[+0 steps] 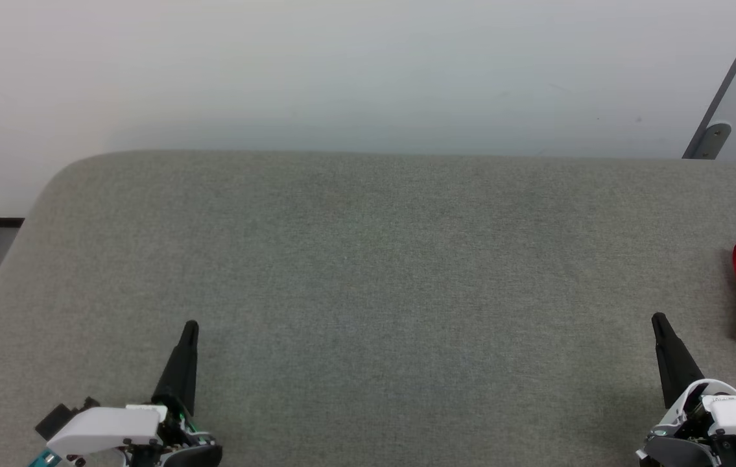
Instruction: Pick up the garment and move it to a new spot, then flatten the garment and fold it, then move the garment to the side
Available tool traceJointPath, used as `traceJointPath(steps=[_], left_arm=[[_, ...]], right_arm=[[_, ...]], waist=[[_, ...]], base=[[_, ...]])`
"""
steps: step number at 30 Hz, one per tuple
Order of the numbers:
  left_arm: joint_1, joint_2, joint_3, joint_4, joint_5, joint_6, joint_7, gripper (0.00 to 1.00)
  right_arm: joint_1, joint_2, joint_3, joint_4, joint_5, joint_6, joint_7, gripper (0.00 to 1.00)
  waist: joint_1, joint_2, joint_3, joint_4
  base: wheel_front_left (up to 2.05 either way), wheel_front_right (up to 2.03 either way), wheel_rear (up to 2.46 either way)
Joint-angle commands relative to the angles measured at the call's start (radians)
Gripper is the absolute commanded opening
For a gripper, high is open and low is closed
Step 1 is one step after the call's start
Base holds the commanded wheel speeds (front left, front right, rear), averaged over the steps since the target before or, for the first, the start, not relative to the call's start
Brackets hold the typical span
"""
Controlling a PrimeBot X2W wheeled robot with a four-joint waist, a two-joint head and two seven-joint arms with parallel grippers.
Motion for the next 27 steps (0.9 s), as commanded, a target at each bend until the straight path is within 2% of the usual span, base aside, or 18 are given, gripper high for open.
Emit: traceJointPath(steps=[1,27], left_arm=[[-0.009,0.001,0.002,0.001,-0.003,-0.006,0.002,0.00],[-0.009,0.001,0.001,0.001,-0.003,-0.006,0.002,0.00]], right_arm=[[-0.002,0.003,0.001,-0.003,0.004,-0.001,0.002,0.00],[-0.002,0.003,0.001,-0.003,0.004,-0.001,0.002,0.00]], waist=[[-0.0001,-0.0001,0.000,0.000],[-0.0001,-0.0001,0.000,0.000]], base=[[0.00,0.00,0.00],[0.00,0.00,0.00]])
